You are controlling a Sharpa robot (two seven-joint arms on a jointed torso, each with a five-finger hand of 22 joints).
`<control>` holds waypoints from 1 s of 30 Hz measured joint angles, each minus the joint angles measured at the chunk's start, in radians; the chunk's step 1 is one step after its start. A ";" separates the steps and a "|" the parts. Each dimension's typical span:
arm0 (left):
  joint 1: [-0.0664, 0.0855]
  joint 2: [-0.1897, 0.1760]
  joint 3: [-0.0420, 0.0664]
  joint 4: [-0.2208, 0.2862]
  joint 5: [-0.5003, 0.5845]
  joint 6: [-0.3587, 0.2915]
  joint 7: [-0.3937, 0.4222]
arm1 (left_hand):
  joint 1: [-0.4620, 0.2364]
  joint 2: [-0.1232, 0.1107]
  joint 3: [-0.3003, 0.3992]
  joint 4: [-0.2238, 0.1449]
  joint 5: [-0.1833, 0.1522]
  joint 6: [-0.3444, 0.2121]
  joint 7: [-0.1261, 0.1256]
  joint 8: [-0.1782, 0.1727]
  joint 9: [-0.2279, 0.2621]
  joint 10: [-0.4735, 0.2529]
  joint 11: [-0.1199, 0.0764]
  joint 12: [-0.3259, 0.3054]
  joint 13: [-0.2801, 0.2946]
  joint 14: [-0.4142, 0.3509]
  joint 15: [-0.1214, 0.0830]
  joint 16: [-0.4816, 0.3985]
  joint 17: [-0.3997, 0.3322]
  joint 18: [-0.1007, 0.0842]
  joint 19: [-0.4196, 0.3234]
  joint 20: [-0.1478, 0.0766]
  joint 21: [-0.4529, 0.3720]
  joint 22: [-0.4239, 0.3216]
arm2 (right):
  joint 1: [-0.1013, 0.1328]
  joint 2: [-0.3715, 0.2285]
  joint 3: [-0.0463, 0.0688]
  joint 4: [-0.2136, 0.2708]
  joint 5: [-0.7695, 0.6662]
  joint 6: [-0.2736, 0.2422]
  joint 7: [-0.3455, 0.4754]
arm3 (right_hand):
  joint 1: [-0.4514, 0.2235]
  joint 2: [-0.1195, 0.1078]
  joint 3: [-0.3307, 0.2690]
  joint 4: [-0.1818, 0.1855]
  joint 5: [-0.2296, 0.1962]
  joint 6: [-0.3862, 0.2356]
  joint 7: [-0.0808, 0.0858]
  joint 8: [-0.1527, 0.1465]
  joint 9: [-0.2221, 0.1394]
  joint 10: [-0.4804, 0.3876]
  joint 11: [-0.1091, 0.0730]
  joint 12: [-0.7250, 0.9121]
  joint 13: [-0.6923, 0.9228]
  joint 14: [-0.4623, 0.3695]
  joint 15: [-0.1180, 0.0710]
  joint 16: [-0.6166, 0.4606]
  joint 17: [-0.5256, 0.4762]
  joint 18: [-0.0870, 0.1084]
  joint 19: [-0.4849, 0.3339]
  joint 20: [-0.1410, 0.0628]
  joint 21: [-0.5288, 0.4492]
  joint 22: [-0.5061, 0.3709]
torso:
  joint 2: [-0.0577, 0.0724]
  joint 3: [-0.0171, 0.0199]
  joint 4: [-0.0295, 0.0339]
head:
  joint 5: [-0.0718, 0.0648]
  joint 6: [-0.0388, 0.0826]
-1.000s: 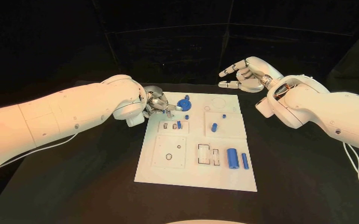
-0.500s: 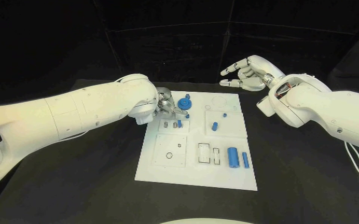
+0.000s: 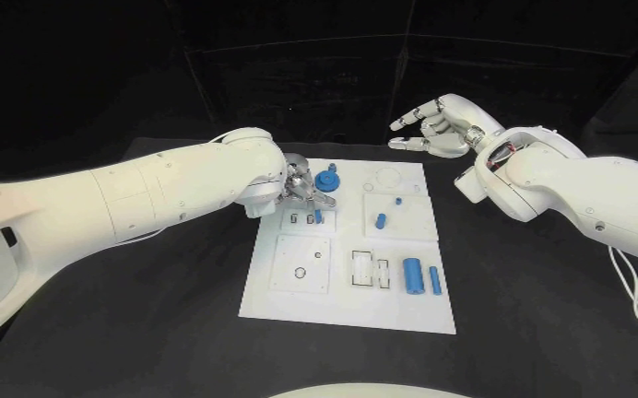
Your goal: Assemble the parts on the task board
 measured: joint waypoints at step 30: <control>0.000 0.019 -0.007 -0.008 -0.020 0.054 -0.007 | 0.051 0.006 0.037 -0.037 0.000 -0.014 -0.007 0.040 0.032 0.018 -0.004 0.027 0.030 0.000 0.000 0.000 0.000 0.001 0.000 0.000 0.027 0.040 | 0.000 0.009 0.000 -0.015 0.000 0.011 -0.004 | 0.000 0.000 -0.003 -0.003 0.012 0.000 0.000 0.000 -0.001 0.000 0.000 0.000 0.000 0.000 0.000 -0.005 0.001 0.000 0.000 0.000 0.000 0.000 | -0.001 0.0000 0.0012 | -0.002 -0.013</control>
